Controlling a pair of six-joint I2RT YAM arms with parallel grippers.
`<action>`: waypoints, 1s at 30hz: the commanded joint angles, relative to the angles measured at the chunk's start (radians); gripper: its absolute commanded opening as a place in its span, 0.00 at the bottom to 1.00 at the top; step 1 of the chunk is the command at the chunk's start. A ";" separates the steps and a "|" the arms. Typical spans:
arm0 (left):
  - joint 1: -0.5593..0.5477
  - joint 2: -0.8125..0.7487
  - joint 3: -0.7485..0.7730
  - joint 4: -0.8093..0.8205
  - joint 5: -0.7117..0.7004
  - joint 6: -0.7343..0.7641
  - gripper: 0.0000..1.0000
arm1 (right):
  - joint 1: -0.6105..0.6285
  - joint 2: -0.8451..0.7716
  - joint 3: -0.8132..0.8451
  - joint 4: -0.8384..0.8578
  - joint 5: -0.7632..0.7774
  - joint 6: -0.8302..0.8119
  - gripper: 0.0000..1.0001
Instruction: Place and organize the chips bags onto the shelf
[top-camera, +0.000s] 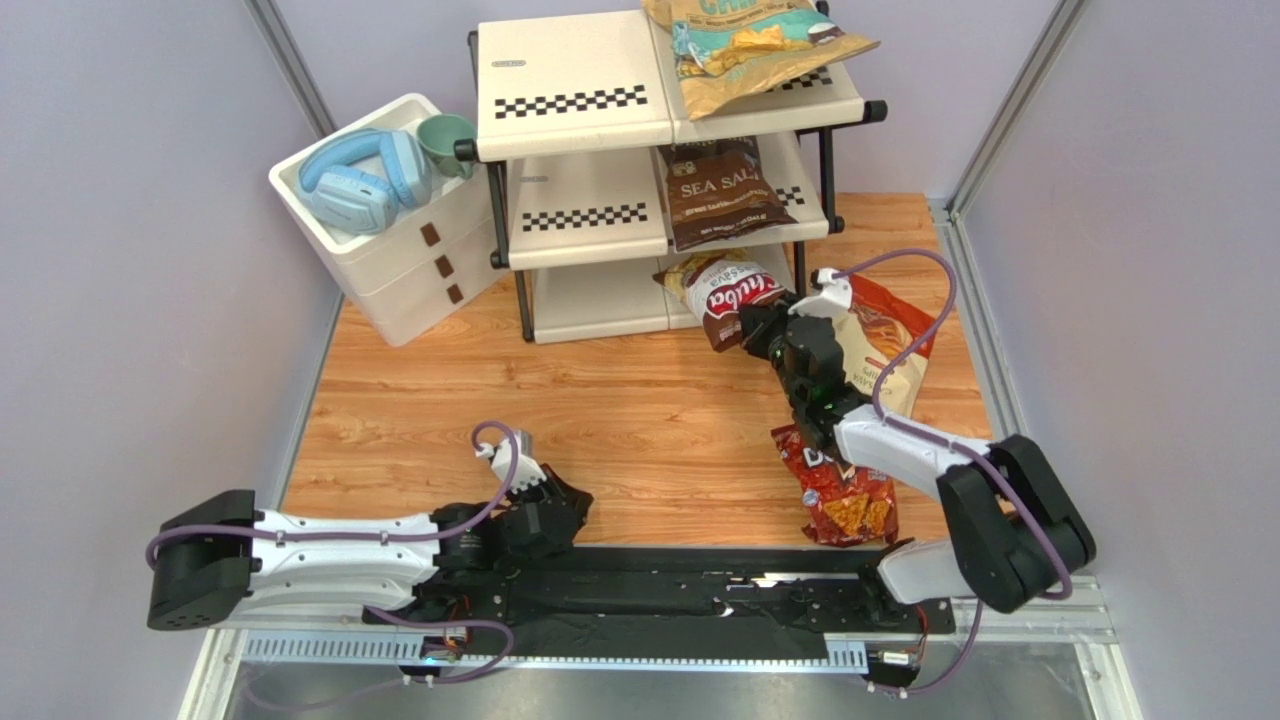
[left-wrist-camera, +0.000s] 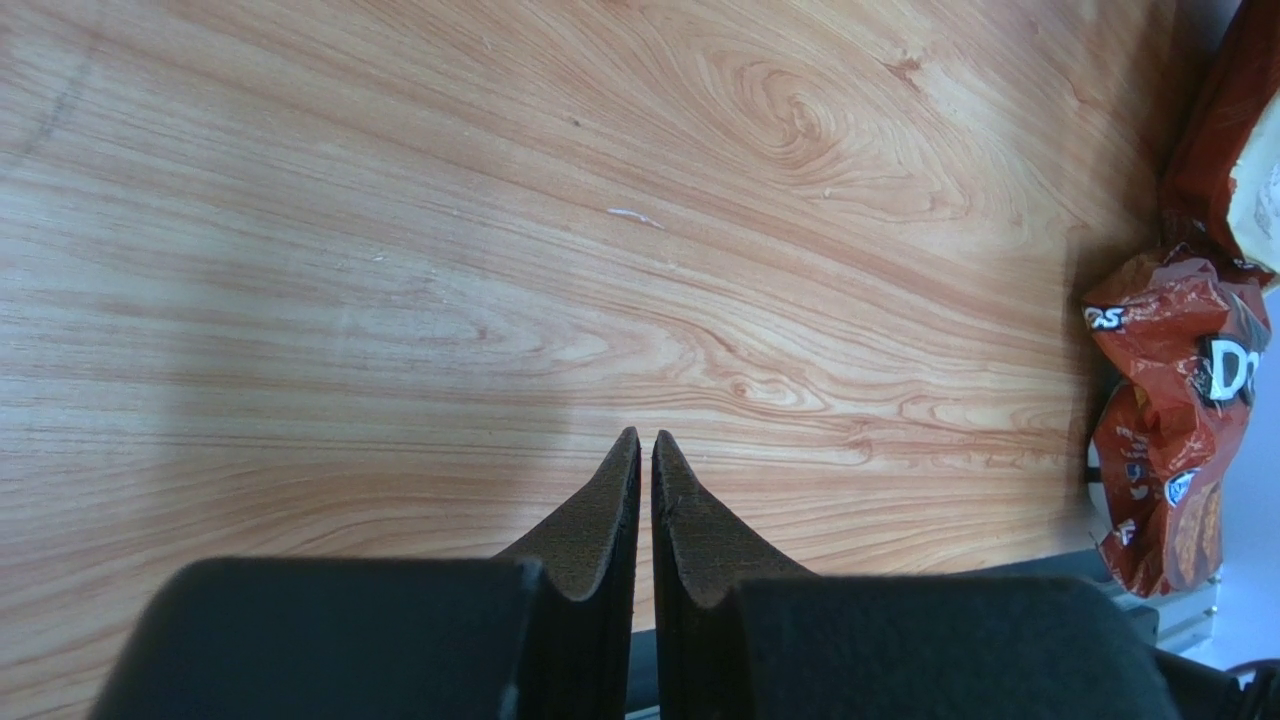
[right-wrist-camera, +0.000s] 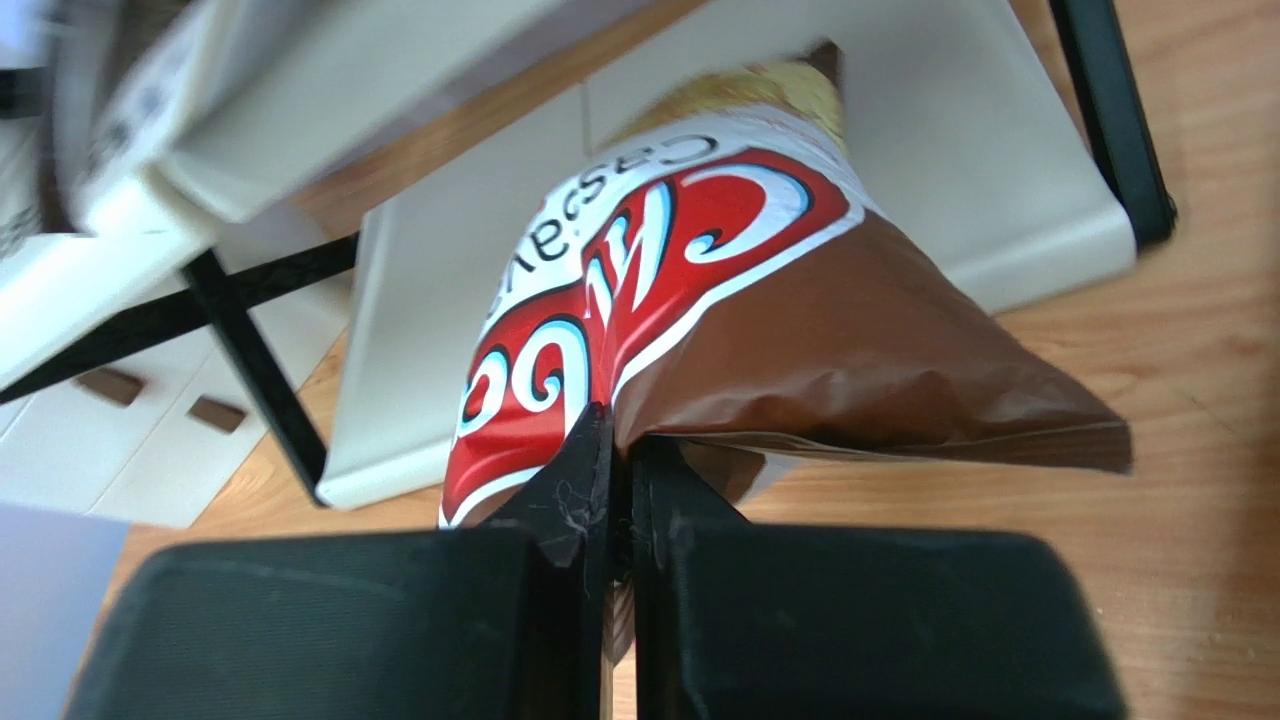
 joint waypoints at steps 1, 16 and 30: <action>-0.005 -0.025 -0.004 -0.051 -0.029 -0.021 0.10 | -0.003 0.099 -0.030 0.254 0.144 0.129 0.00; -0.005 -0.101 -0.007 -0.143 -0.047 -0.041 0.10 | 0.017 0.316 0.186 0.113 0.277 0.231 0.00; -0.005 -0.212 -0.020 -0.235 -0.072 -0.046 0.09 | 0.017 0.436 0.357 -0.094 0.261 0.341 0.04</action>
